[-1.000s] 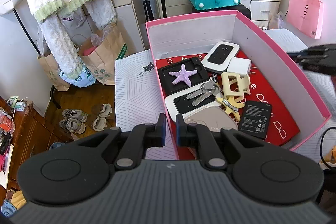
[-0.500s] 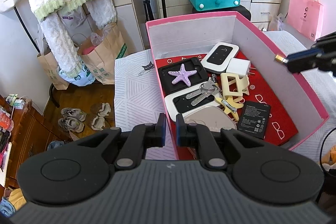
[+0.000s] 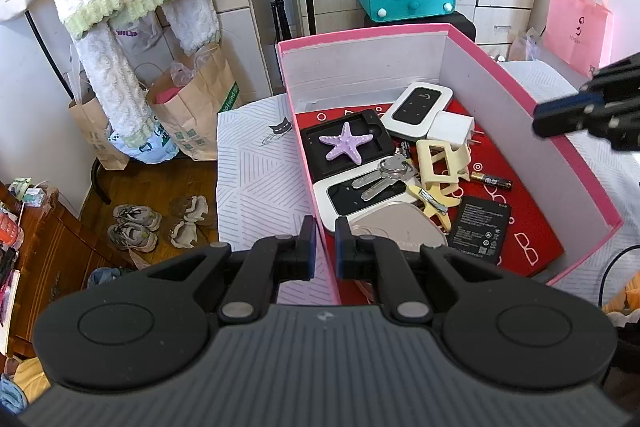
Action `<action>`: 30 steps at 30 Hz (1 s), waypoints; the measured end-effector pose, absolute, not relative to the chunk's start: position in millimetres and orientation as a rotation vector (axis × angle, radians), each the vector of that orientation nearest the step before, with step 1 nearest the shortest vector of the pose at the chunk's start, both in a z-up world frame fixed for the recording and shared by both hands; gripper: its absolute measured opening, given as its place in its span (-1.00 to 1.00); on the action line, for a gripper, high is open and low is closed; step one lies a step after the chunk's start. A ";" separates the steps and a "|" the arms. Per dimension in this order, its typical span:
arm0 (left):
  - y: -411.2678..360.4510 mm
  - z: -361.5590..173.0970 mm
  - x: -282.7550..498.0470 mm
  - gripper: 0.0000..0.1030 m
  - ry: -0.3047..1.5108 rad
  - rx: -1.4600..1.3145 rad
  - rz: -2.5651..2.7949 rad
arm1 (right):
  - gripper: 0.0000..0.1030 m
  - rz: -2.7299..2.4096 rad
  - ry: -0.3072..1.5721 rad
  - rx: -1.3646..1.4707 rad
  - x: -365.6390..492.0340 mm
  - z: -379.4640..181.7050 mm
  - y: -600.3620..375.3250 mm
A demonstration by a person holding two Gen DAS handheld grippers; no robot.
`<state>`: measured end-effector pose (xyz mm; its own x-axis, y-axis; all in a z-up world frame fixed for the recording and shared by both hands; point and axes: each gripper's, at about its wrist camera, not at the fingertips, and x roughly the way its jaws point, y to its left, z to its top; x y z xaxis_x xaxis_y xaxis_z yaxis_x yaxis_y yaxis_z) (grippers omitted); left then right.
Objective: Organize rigid objects
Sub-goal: 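Lower the AA battery into the box beside the black battery, release, then grasp the small key from the table with the right tool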
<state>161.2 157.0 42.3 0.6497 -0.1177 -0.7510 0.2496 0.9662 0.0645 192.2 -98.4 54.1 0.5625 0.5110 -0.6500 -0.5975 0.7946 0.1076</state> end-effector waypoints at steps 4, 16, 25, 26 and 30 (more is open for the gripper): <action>157.2 43.2 161.3 -0.85 0.839 0.165 -0.212 | -0.74 0.588 0.686 -0.069 199.0 61.3 -123.1; 157.5 44.0 161.2 -0.85 0.839 0.165 -0.212 | -0.32 0.371 0.764 0.010 257.0 15.2 -185.1; 157.3 44.1 161.3 -0.85 0.840 0.163 -0.211 | -0.20 0.405 0.827 -0.039 284.7 -36.8 -175.0; 157.6 44.1 161.3 -0.85 0.841 0.162 -0.212 | -0.28 0.413 0.811 -0.117 284.3 -41.1 -167.8; 157.5 43.9 161.3 -0.85 0.840 0.163 -0.212 | -0.48 0.466 0.749 -0.271 280.9 -47.4 -153.1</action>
